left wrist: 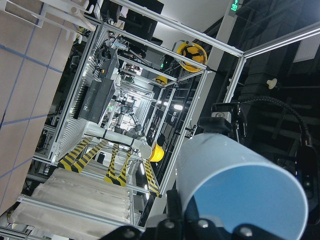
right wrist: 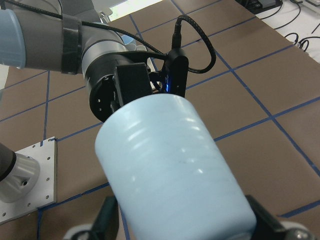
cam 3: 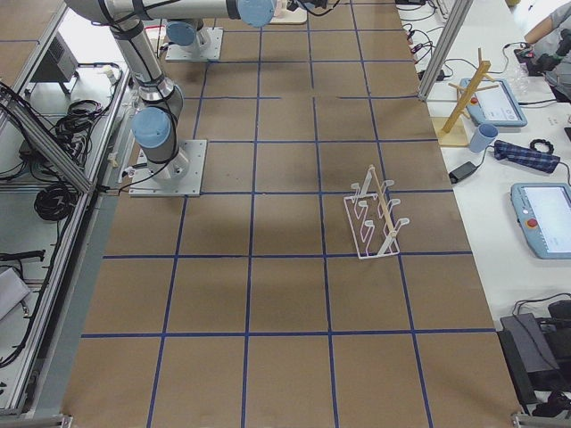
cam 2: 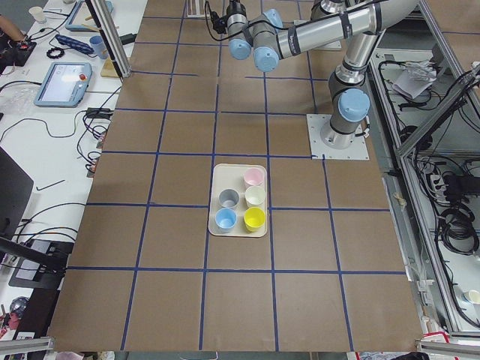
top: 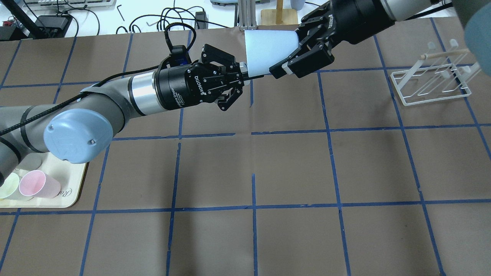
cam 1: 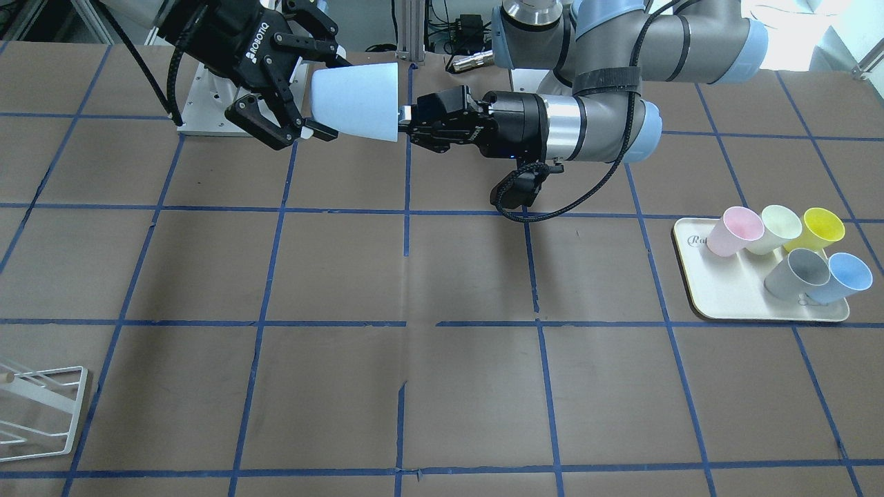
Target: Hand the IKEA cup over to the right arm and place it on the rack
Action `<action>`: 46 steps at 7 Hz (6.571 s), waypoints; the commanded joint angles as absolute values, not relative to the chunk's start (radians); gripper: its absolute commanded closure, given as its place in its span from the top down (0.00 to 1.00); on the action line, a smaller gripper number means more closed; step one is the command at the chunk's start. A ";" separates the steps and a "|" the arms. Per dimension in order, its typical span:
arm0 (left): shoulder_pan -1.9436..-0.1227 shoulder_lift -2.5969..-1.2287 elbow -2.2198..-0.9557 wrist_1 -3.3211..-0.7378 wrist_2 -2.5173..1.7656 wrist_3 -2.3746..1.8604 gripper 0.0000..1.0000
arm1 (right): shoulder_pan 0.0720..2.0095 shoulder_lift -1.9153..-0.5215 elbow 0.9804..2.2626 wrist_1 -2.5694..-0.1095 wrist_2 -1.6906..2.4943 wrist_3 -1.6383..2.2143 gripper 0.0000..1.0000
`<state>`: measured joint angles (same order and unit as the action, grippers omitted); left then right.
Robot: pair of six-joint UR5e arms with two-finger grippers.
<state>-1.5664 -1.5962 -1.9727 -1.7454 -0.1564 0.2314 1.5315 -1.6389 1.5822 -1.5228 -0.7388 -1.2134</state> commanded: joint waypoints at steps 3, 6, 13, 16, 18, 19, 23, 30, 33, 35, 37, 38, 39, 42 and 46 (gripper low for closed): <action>-1.566 -1.588 -1.971 -1.746 -0.155 0.221 0.00 | 1.531 -1.661 1.577 -1.482 -0.749 -1.213 0.11; -1.566 -1.583 -1.971 -1.746 -0.153 0.224 0.32 | 1.531 -1.675 1.577 -1.483 -0.747 -1.209 0.06; -1.542 -1.572 -1.971 -1.746 -0.105 0.139 0.74 | 1.528 -1.699 1.588 -1.483 -0.758 -1.200 0.00; -1.392 -1.569 -1.965 -1.746 0.155 0.076 0.76 | 1.517 -1.703 1.586 -1.462 -0.770 -1.200 0.00; -1.345 -1.552 -1.916 -1.705 0.377 0.008 0.89 | 1.467 -1.701 1.586 -1.466 -0.869 -1.204 0.00; -1.344 -1.554 -1.849 -1.627 0.634 -0.064 1.00 | 1.378 -1.701 1.586 -1.465 -0.955 -1.212 0.00; -1.383 -1.546 -1.708 -1.628 1.232 -0.055 1.00 | 1.246 -1.622 1.579 -1.496 -1.494 -1.346 0.00; -1.539 -1.516 -1.657 -1.615 1.579 0.054 1.00 | 1.160 -1.327 1.572 -1.943 -1.967 -1.589 0.00; -1.517 -1.496 -1.677 -1.617 1.583 0.090 1.00 | 1.138 -1.286 1.562 -1.999 -1.968 -1.660 0.00; -1.522 -1.482 -1.683 -1.618 1.572 0.086 1.00 | 1.134 -1.211 1.433 -1.974 -1.960 -1.723 0.00; -1.522 -1.485 -1.668 -1.626 1.584 0.086 1.00 | 1.129 -1.180 1.424 -1.985 -1.957 -1.726 0.00; -1.519 -1.485 -1.663 -1.631 1.586 0.084 1.00 | 1.127 -1.154 1.404 -1.983 -1.959 -1.729 0.00; -1.519 -1.479 -1.663 -1.629 1.576 0.084 1.00 | 1.126 -1.151 1.402 -1.986 -1.957 -1.724 0.00; -1.520 -1.476 -1.663 -1.617 1.571 0.088 1.00 | 1.126 -1.138 1.404 -2.005 -1.954 -1.710 0.00; -1.522 -1.476 -1.661 -1.617 1.568 0.084 1.00 | 1.126 -1.109 1.402 -2.017 -1.950 -1.709 0.16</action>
<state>-1.5216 -1.4752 -1.6623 -1.6168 1.5693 0.0842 1.1263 -1.1178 1.4043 -2.0142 -1.9500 -1.7097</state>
